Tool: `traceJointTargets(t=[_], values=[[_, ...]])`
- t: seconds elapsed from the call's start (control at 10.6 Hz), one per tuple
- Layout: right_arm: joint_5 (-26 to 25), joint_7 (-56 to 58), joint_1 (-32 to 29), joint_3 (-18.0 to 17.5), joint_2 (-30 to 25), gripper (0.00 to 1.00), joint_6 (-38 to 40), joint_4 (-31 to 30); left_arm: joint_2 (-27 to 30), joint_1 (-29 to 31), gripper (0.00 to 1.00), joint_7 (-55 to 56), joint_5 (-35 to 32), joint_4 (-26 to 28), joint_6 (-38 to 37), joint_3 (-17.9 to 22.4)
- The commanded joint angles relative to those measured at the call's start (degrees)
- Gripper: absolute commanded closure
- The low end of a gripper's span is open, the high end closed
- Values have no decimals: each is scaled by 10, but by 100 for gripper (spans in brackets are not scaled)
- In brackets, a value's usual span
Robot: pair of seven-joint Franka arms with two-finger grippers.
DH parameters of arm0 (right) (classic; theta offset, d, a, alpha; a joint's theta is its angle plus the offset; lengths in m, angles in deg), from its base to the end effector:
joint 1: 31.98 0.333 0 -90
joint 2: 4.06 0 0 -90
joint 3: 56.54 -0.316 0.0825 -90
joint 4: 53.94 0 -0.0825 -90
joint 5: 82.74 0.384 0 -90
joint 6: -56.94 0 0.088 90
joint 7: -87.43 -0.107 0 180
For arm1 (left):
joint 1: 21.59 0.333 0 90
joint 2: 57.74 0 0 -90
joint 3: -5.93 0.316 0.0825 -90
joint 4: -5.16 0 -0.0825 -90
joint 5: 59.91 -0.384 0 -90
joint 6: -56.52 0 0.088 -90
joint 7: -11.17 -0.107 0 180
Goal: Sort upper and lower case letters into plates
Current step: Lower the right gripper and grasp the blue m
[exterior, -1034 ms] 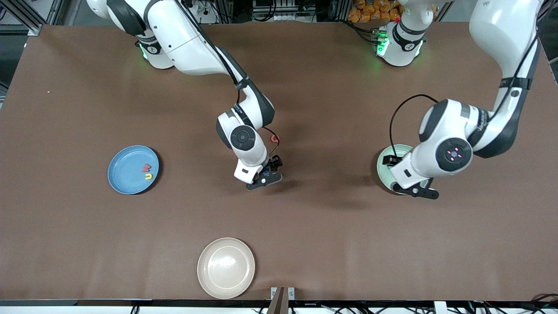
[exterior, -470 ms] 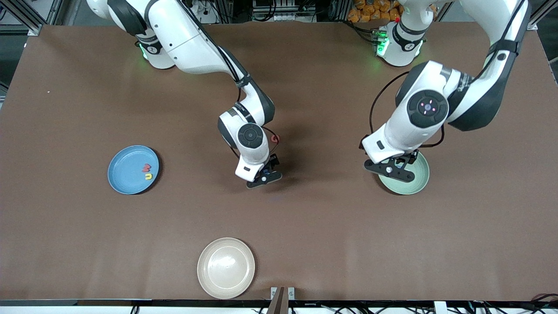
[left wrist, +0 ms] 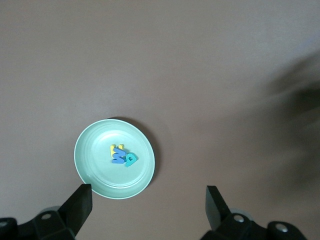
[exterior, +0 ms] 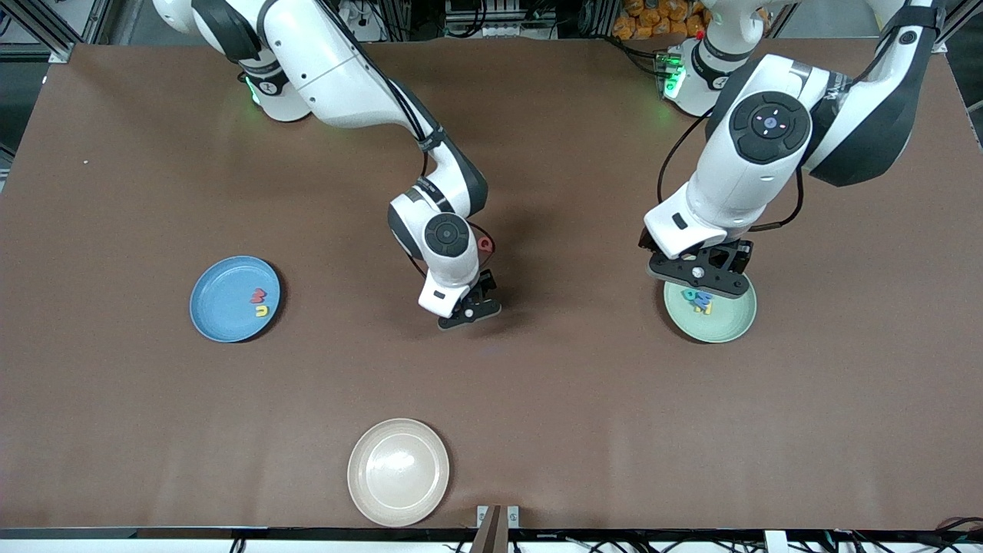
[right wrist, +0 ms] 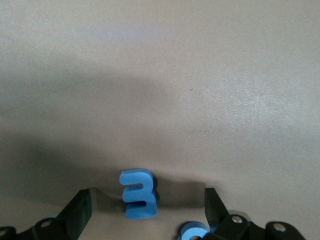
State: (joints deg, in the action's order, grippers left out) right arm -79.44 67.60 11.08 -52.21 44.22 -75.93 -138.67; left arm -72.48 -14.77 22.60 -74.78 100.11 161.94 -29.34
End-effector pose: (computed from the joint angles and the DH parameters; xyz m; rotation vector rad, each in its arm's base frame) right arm 0.5520 0.4558 0.1741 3.0904 0.4922 0.0112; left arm 0.5728 -0.2510 0.4792 -2.9899 0.5376 -0.0184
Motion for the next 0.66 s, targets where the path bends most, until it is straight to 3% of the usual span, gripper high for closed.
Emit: traceJointTargets(t=[0.0, 0.09, 0.19, 0.28, 0.56], values=[[-8, -25, 4, 3, -2, 0, 4, 4, 11, 0, 0, -1, -5, 6, -6, -13], [-11, -26, 4, 3, -2, 33, 3, 4, 11, -6, 0, -1, -4, 0, -7, -15], [-8, -27, 4, 3, -2, 86, 3, 4, 11, -11, 0, -1, -2, -3, -6, -18], [-8, -27, 4, 3, -2, 100, 3, 4, 9, -15, 0, 1, 23, -14, -7, -20], [-8, -28, 2, 3, -6, 100, 6, 3, 6, -28, 0, 11, 80, -25, -6, -19]])
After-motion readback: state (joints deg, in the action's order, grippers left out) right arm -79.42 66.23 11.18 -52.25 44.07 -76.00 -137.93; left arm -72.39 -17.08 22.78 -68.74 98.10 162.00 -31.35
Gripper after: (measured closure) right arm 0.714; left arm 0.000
